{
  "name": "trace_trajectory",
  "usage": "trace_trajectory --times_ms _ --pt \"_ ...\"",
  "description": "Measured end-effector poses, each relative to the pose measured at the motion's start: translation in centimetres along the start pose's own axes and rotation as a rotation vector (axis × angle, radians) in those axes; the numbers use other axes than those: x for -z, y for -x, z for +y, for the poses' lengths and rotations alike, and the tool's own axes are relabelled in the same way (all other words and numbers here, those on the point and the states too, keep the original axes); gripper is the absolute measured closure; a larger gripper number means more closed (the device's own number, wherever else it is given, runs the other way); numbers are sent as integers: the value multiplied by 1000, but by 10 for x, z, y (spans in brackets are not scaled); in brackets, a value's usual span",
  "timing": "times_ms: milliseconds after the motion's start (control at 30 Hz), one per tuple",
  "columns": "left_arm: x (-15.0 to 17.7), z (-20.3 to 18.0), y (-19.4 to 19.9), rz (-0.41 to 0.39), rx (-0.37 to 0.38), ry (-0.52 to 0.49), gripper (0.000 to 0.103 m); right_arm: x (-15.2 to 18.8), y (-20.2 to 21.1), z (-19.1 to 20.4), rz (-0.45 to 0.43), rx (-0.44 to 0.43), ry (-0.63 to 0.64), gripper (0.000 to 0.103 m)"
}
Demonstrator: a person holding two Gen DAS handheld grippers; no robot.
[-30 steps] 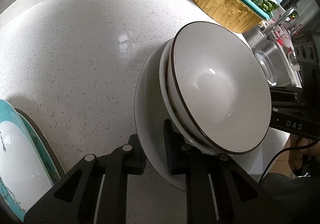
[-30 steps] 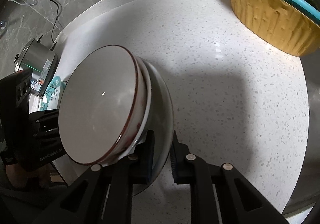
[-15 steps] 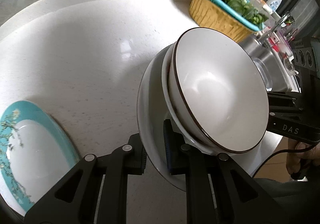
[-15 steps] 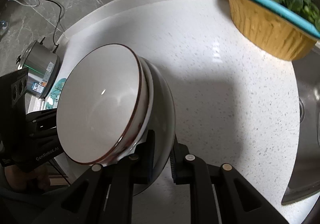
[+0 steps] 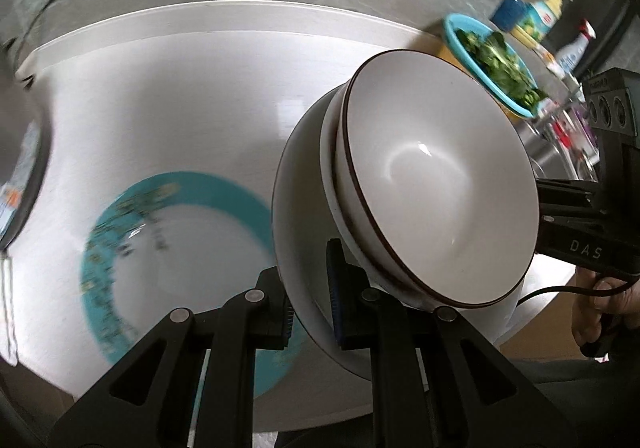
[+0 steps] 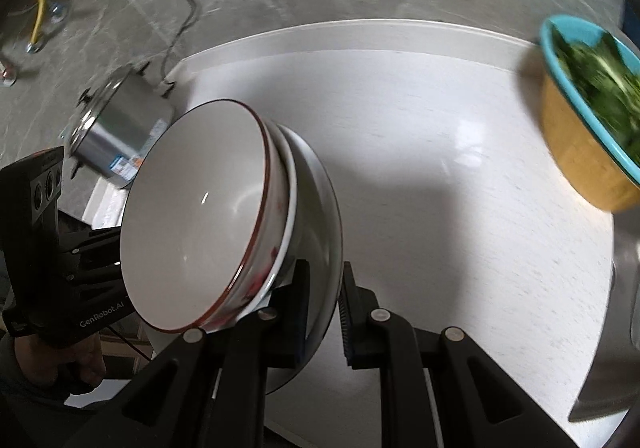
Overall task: Organize plates and bowls
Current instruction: 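Carry the bowls and white plates over the teal floral plate stack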
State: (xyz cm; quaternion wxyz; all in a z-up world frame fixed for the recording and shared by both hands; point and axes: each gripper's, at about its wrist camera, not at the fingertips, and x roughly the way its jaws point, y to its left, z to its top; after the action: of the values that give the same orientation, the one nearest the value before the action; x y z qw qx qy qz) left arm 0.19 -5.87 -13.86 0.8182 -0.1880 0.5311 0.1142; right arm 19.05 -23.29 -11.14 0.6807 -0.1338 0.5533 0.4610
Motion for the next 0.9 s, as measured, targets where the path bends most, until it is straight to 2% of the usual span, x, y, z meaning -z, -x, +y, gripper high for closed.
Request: trace_trajectory --times_ms 167,400,633,900 --pt "16 49 20 -1 -40 52 91 -14 -21 34 30 -35 51 87" --pt "27 95 30 2 -70 97 92 -26 -49 76 65 -63 106 87" --pt "37 133 32 9 -78 115 93 -32 -68 102 86 -69 123 87" --pt "44 165 16 25 -67 132 93 -32 -92 115 112 -61 116 87"
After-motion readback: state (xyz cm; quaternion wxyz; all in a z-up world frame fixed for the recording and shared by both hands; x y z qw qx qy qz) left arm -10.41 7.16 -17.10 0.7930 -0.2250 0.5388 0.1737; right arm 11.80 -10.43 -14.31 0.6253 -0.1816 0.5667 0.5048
